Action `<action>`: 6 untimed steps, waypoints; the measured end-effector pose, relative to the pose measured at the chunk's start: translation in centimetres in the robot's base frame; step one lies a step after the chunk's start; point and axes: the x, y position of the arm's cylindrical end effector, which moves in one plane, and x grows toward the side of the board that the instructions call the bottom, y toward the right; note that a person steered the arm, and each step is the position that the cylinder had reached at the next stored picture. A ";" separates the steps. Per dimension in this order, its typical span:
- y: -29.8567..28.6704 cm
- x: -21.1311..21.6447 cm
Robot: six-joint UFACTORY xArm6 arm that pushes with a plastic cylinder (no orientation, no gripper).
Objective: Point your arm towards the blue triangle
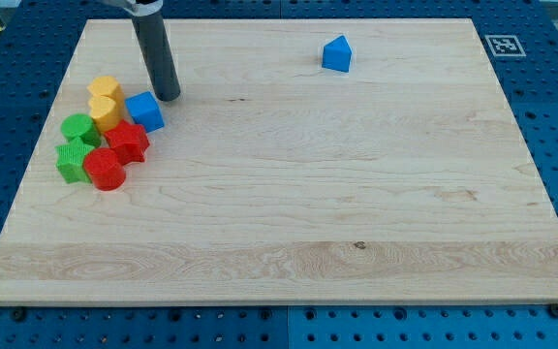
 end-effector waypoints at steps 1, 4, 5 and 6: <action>-1.7 1.2; -2.7 1.2; 1.8 -0.5; 9.5 1.2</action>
